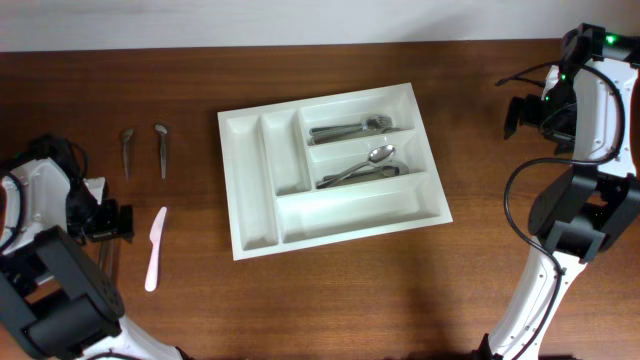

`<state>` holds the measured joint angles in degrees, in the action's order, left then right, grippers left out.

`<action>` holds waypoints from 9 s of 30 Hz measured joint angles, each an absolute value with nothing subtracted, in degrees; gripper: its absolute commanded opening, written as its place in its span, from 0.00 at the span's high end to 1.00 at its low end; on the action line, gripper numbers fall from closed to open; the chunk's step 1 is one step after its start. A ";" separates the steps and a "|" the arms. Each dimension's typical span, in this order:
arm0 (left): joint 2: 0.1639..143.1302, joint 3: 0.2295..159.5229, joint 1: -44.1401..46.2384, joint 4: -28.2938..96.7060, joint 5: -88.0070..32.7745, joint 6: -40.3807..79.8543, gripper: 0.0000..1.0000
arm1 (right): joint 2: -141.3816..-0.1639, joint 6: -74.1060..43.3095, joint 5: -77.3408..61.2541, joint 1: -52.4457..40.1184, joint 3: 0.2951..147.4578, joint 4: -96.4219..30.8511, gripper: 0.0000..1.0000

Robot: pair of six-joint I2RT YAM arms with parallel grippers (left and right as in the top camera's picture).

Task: Pack container
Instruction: 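Move the left gripper over the silver tongs at lower left, then lower the left gripper onto the tongs' bend and close it, then lift the tongs with the left gripper and carry them over the tray, then lower the tongs into the middle compartment with the left gripper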

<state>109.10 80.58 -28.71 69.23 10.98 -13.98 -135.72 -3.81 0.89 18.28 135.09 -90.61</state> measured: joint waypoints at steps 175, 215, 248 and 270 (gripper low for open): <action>117.82 102.65 23.09 68.51 -32.10 92.47 0.96 | -135.72 -3.81 0.91 18.28 135.09 -90.61 0.01; 117.82 102.67 33.08 55.59 -9.54 113.47 0.98 | -135.72 -3.81 0.91 18.28 135.09 -90.61 0.01; 117.82 102.65 34.72 56.88 -9.52 113.47 0.98 | -135.72 -3.81 0.89 18.28 135.09 -90.61 0.01; 117.82 102.65 39.79 61.30 -5.48 113.65 0.83 | -135.72 -3.84 0.89 18.28 135.09 -90.61 0.01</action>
<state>117.82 102.65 39.79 61.30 -5.48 113.65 -135.72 -3.84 0.89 18.28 135.09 -90.61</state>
